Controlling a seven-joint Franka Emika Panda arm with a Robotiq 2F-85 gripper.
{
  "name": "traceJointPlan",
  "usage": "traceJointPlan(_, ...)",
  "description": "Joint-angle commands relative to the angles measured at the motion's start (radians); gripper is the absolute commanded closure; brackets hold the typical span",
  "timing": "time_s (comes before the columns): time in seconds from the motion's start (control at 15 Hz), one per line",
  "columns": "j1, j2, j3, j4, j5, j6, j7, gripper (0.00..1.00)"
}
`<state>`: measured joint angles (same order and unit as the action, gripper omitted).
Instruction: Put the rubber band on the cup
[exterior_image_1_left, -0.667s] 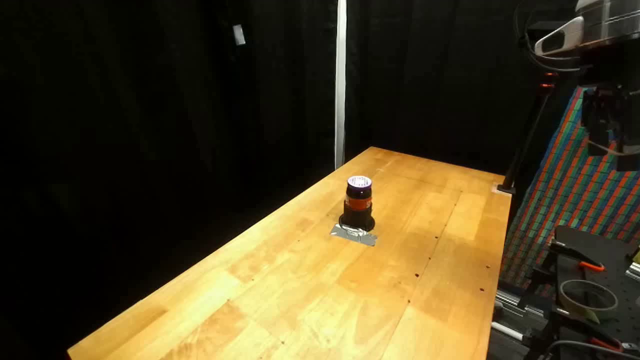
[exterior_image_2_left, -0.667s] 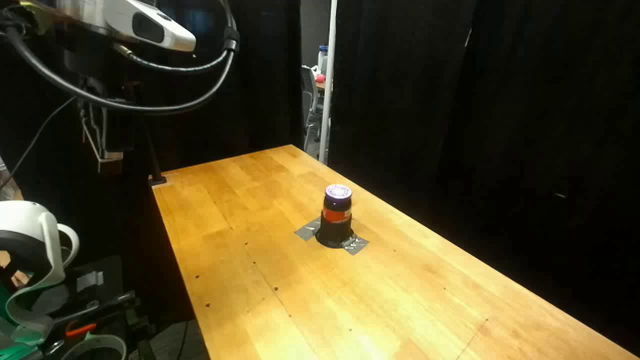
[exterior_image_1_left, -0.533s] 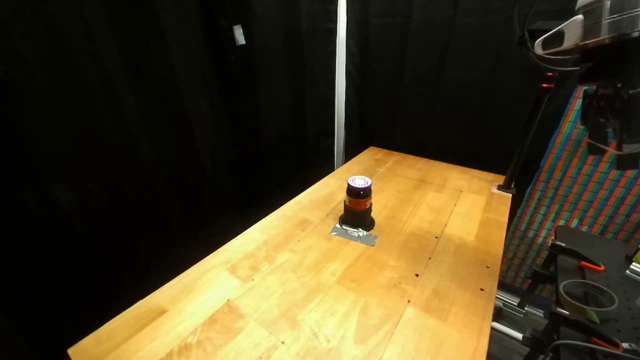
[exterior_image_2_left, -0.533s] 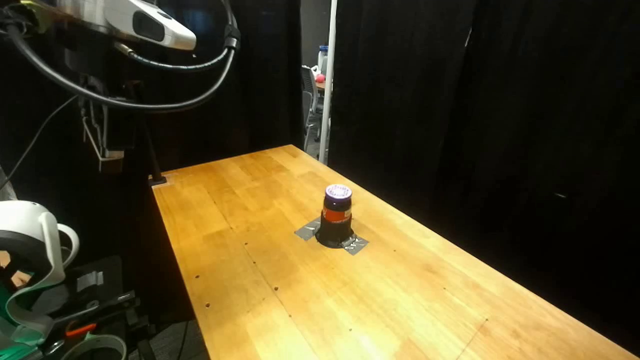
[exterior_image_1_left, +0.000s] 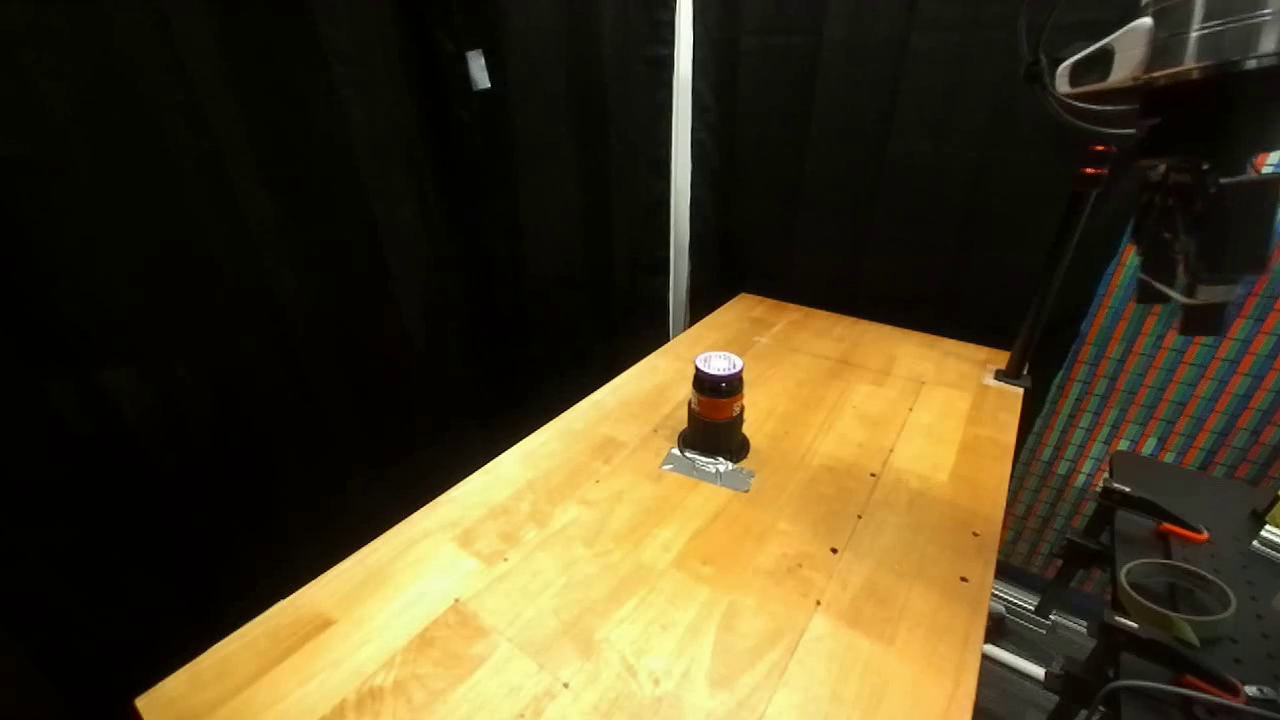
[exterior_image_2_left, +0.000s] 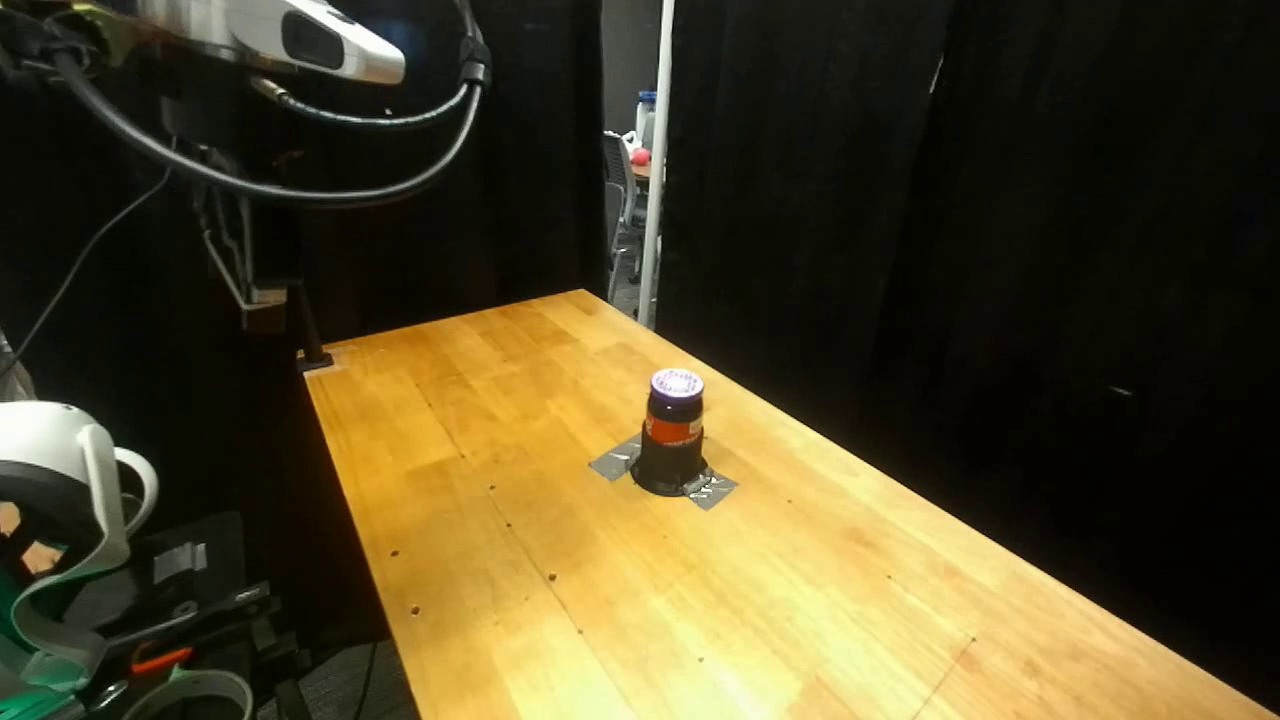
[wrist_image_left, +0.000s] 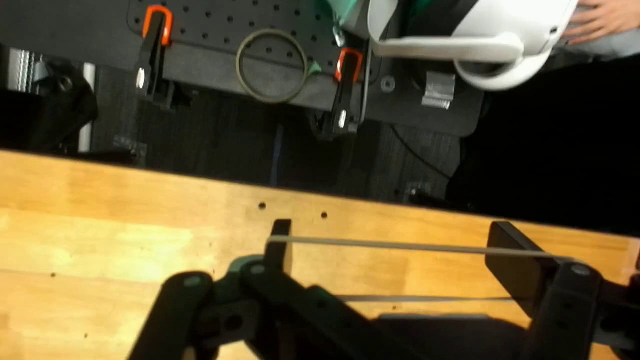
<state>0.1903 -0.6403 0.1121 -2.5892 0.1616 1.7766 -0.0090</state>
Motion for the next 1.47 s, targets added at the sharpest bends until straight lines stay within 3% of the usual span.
traceJointPlan(0.0,-0.027,0.199,0.108,0.156,-0.059,0.193,0.122,0.00)
traceJointPlan(0.33,-0.102,0.470,0.217,0.380,-0.336,0.307,0.416,0.00)
traceJointPlan(0.47,-0.106,0.583,0.211,0.476,-0.437,0.341,0.512,0.00)
traceJointPlan(0.67,-0.083,0.754,0.153,0.621,-0.504,0.407,0.561,0.00)
traceJointPlan(1.0,-0.048,1.036,0.032,0.881,-0.467,0.508,0.477,0.00)
traceJointPlan(1.4,-0.049,1.282,-0.037,1.124,-0.344,0.482,0.322,0.00)
